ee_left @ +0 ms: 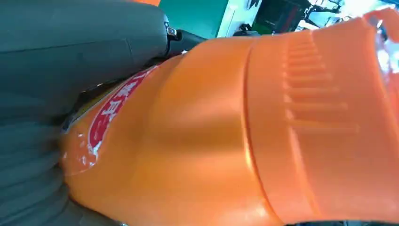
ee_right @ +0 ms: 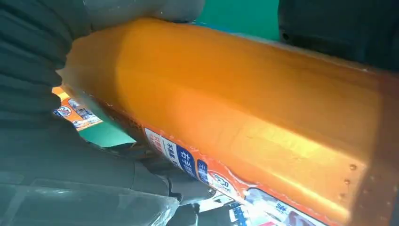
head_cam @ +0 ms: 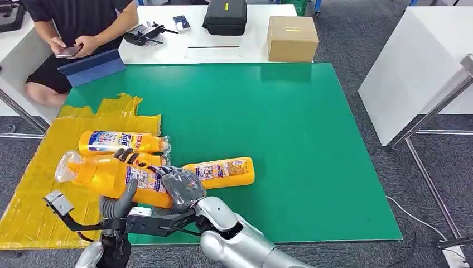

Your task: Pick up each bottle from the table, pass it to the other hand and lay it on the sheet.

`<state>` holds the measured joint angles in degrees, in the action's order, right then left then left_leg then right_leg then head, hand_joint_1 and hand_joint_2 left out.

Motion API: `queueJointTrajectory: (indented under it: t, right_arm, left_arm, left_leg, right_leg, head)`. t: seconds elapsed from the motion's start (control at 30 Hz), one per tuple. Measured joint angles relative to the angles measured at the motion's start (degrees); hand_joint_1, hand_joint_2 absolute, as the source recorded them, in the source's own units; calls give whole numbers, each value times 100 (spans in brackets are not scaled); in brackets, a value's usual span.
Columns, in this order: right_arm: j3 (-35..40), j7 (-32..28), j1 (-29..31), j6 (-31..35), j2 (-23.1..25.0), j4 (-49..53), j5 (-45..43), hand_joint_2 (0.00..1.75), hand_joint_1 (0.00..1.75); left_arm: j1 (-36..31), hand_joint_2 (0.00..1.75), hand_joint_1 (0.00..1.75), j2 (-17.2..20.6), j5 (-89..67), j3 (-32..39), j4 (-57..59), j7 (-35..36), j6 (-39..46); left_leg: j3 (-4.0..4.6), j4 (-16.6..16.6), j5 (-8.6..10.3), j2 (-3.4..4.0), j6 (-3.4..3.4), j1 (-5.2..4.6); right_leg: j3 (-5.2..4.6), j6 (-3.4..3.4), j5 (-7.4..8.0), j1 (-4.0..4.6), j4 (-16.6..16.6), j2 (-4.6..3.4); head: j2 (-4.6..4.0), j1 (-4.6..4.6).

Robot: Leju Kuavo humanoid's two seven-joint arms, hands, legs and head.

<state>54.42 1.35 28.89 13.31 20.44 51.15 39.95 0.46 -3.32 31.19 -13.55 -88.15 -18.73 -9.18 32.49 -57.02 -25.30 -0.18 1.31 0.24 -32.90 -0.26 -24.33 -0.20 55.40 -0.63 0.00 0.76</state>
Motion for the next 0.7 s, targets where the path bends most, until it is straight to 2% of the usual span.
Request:
queueJointTrajectory:
  t: [0.4,0.43,0.47,0.5,0.7]
  right_arm:
    - [68,-76,54,7,4,-79,-109,175,175]
    - [70,-89,65,9,4,-94,-113,175,113]
    - [70,-98,72,11,4,-101,-118,175,0]
    - [68,-107,76,13,4,-107,-122,0,0]
    - [33,-216,81,35,2,-186,-205,0,0]
  left_arm:
    - [29,175,175,-70,-55,112,-39,-33,-22]
    - [28,175,175,-81,-61,120,-42,-33,-28]
    - [29,175,175,-90,-72,136,-42,-33,-33]
    - [29,175,175,-99,-85,151,-42,-33,-42]
    - [6,175,175,-131,-238,197,-46,-24,-105]
  left_leg:
    - [0,0,0,0,0,0]
    - [0,0,0,0,0,0]
    - [0,0,0,0,0,0]
    - [0,0,0,0,0,0]
    - [0,0,0,1,0,0]
  right_leg:
    - [0,0,0,0,0,0]
    - [0,0,0,0,0,0]
    - [0,0,0,0,0,0]
    - [0,0,0,0,0,0]
    - [-1,0,0,0,0,-1]
  head:
    - [0,0]
    - [0,0]
    - [0,0]
    - [0,0]
    - [0,0]
